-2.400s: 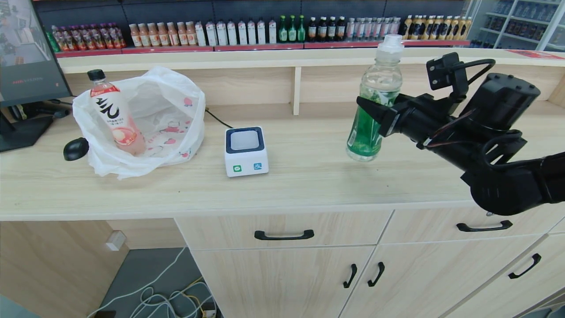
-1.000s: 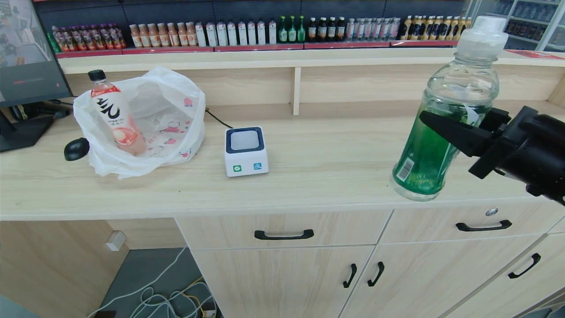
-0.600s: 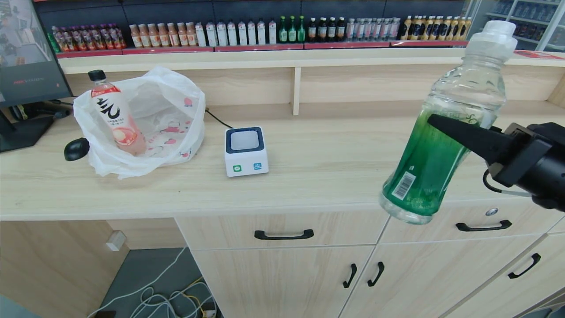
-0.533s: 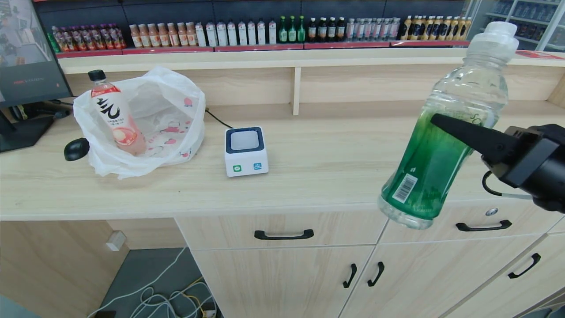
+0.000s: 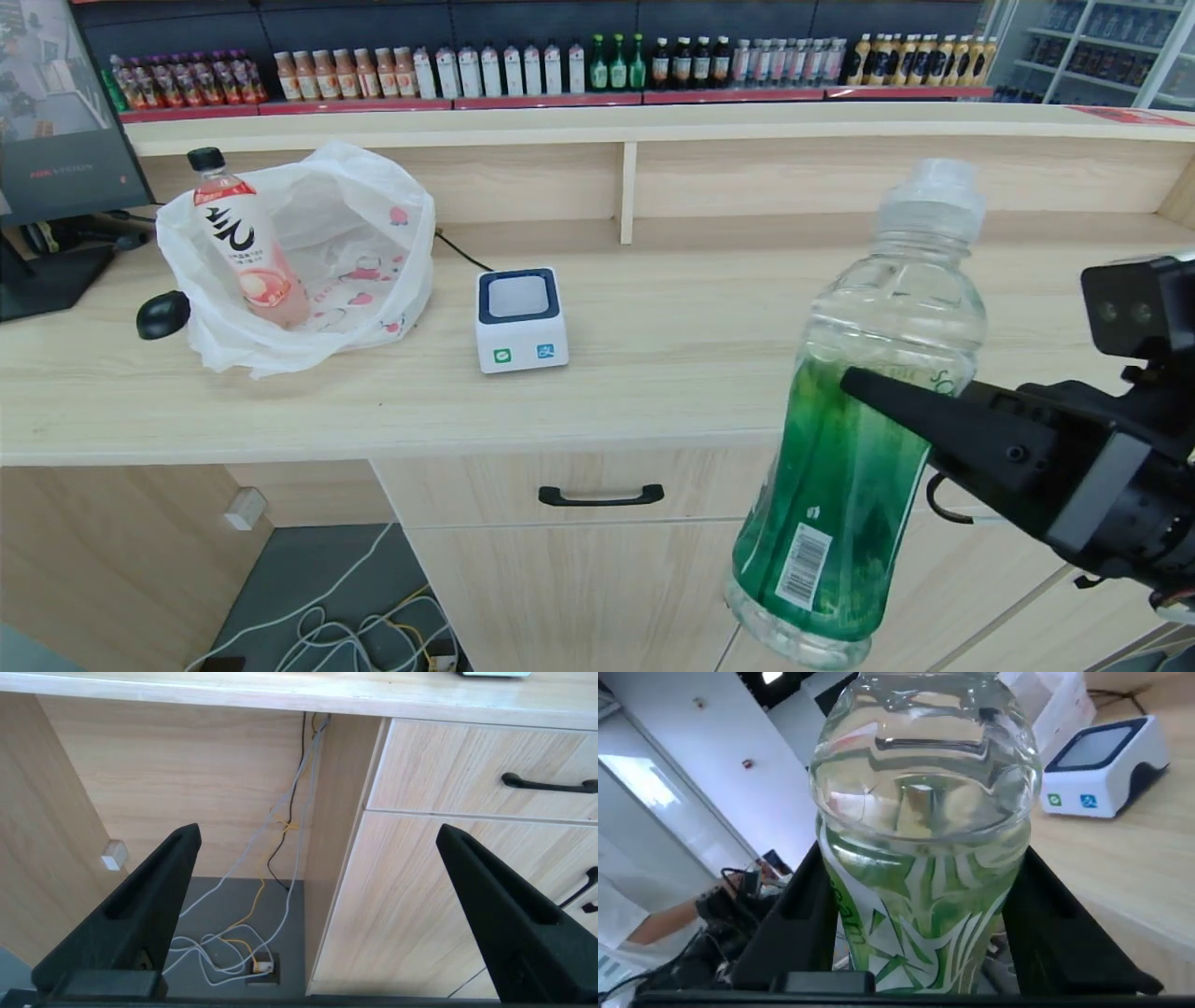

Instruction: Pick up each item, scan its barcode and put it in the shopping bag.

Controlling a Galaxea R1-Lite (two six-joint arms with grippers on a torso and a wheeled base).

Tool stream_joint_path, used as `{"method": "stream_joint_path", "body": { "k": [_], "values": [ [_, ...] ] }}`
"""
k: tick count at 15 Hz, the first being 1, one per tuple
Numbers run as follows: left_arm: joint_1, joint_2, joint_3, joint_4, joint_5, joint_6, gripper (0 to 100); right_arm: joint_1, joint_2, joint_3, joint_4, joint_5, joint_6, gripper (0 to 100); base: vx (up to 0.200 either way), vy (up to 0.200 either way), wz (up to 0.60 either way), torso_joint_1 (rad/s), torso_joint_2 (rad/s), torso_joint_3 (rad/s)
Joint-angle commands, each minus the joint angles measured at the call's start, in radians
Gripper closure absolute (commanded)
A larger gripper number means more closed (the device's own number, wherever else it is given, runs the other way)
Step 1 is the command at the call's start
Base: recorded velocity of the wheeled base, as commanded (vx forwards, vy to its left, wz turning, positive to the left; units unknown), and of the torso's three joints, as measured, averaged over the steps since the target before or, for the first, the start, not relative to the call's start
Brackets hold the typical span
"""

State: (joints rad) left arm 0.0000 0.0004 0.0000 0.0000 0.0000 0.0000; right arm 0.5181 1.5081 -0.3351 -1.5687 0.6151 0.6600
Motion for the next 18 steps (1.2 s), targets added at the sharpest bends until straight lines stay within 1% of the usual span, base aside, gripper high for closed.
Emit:
{"method": "stream_joint_path", "body": {
  "k": [1,3,8,9,11,14,18],
  "values": [
    [0.000,0.000,0.000,0.000,0.000,0.000,0,0.063,0.066,-0.019,-0.002,0.000,0.061,100,0.000,0.000,0.00,0.000,0.00,0.000],
    [0.000,0.000,0.000,0.000,0.000,0.000,0,0.094,0.067,-0.055,-0.002,0.000,0.112,100,0.000,0.000,0.00,0.000,0.00,0.000],
    [0.000,0.000,0.000,0.000,0.000,0.000,0,0.105,0.046,-0.059,-0.002,0.000,0.233,100,0.000,0.000,0.00,0.000,0.00,0.000],
    [0.000,0.000,0.000,0.000,0.000,0.000,0,0.138,0.021,-0.050,-0.002,0.000,0.248,100,0.000,0.000,0.00,0.000,0.00,0.000],
    [0.000,0.000,0.000,0.000,0.000,0.000,0,0.174,-0.003,-0.048,-0.002,0.000,0.306,100,0.000,0.000,0.00,0.000,0.00,0.000],
    [0.000,0.000,0.000,0.000,0.000,0.000,0,0.174,-0.006,-0.042,-0.002,0.000,0.314,100,0.000,0.000,0.00,0.000,0.00,0.000],
    [0.000,0.000,0.000,0.000,0.000,0.000,0,0.142,0.017,-0.090,-0.002,-0.002,0.320,100,0.000,0.000,0.00,0.000,0.00,0.000]
  ]
}}
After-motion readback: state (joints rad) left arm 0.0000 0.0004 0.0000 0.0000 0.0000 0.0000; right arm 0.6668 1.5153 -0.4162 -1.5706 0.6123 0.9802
